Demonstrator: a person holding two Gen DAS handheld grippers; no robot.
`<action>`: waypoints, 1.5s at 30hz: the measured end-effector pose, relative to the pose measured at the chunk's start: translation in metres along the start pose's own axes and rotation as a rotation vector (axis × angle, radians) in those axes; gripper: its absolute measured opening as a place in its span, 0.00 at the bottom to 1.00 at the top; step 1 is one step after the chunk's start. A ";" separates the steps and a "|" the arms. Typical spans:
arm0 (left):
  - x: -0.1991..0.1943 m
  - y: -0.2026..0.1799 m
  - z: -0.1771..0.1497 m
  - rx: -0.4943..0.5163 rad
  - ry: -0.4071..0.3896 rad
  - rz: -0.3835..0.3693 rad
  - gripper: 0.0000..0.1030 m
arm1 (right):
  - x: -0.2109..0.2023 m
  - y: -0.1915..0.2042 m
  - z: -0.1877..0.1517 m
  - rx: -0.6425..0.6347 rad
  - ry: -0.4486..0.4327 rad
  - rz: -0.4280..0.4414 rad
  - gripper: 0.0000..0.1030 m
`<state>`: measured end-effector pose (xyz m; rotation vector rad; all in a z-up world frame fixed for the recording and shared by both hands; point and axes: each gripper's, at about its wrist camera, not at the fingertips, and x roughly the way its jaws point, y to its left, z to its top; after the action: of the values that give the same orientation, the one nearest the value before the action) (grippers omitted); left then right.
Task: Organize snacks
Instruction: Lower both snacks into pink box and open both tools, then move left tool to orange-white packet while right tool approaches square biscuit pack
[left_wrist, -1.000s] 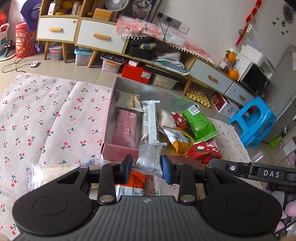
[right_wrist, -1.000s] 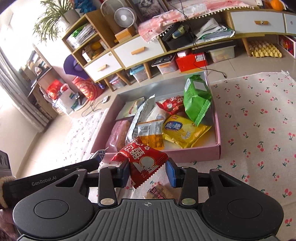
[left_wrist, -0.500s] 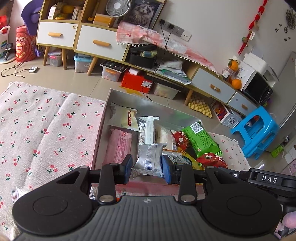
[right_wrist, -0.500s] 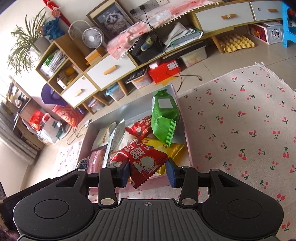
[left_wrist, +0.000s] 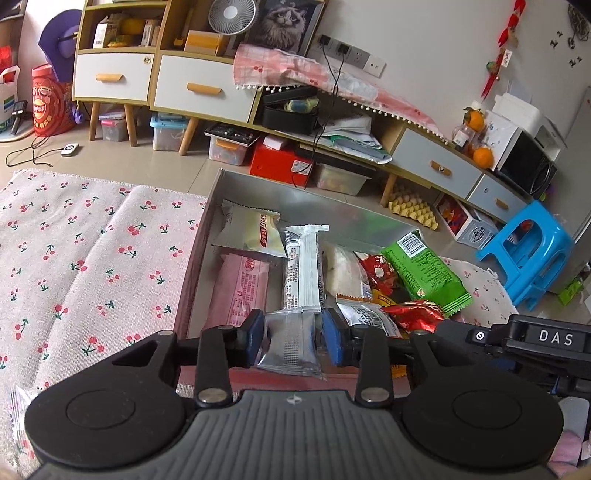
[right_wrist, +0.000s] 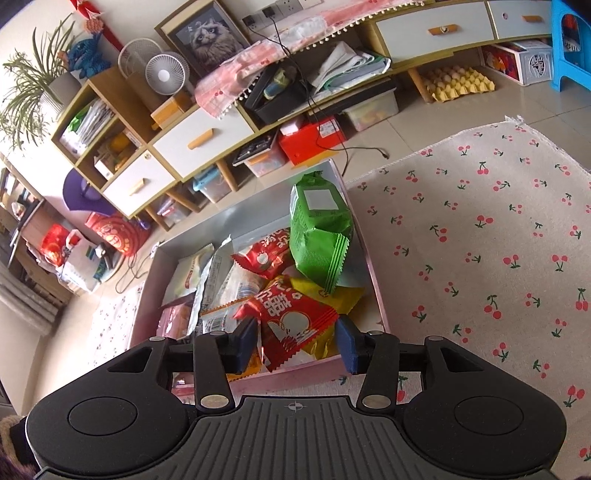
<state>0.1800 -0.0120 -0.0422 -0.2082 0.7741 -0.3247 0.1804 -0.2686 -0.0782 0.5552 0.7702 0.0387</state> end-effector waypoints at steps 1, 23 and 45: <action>0.000 -0.001 0.001 -0.001 0.000 0.003 0.37 | -0.001 -0.001 0.000 0.003 -0.005 -0.002 0.55; -0.026 -0.016 -0.006 0.092 0.029 0.066 0.77 | -0.035 0.010 -0.004 -0.076 -0.005 0.014 0.73; -0.057 0.019 -0.029 0.178 0.083 0.198 0.96 | -0.063 0.015 -0.048 -0.295 0.061 -0.072 0.79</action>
<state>0.1253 0.0242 -0.0314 0.0502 0.8355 -0.2142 0.1053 -0.2485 -0.0579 0.2468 0.8257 0.1014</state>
